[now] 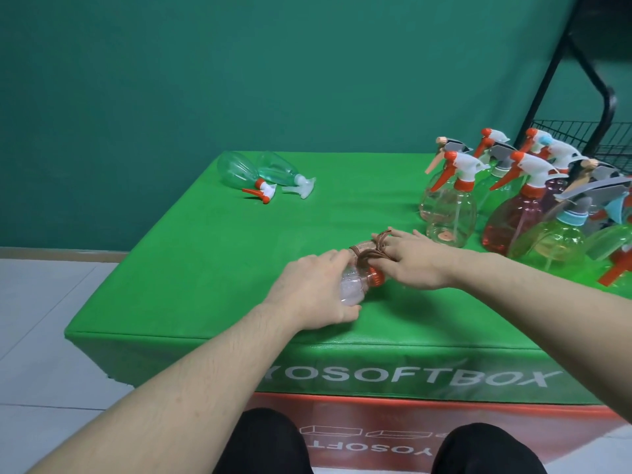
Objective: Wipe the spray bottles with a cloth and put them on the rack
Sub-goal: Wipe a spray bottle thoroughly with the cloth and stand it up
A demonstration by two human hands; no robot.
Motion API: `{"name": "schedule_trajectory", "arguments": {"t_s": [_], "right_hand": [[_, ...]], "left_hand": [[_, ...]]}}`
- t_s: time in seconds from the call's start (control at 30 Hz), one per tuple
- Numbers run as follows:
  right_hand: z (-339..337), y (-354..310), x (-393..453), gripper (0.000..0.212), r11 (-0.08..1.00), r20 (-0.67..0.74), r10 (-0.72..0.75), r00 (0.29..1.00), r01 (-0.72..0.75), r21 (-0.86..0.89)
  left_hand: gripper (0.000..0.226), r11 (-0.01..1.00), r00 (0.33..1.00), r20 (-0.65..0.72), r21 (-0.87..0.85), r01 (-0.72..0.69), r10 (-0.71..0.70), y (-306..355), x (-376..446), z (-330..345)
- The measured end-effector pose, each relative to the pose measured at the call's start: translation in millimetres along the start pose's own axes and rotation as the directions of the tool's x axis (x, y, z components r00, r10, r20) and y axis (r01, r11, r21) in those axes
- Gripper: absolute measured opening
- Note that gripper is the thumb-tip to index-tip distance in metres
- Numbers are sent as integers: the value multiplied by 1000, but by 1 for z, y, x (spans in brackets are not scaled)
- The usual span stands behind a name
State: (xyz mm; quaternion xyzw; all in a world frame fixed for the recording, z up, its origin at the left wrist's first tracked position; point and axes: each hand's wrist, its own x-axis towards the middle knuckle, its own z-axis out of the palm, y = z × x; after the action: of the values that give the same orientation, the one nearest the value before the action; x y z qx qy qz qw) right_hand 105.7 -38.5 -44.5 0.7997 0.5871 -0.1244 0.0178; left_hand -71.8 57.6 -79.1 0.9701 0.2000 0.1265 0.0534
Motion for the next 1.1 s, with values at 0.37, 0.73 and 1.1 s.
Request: {"name": "schedule_trajectory", "arguments": {"t_s": [0.37, 0.73, 1.1], "right_hand": [[-14, -16, -7, 50, 978, 19, 69, 997, -64, -199], [7, -14, 13, 47, 991, -76, 45, 996, -35, 131], [9, -8, 7, 45, 905, -338, 253, 906, -99, 414]], "left_hand": [[66, 999, 999, -29, -38, -32, 31, -5, -3, 2], [64, 999, 999, -28, -19, -26, 26, -5, 1, 3], [62, 998, 999, 3, -52, 33, -33, -6, -6, 1]]}}
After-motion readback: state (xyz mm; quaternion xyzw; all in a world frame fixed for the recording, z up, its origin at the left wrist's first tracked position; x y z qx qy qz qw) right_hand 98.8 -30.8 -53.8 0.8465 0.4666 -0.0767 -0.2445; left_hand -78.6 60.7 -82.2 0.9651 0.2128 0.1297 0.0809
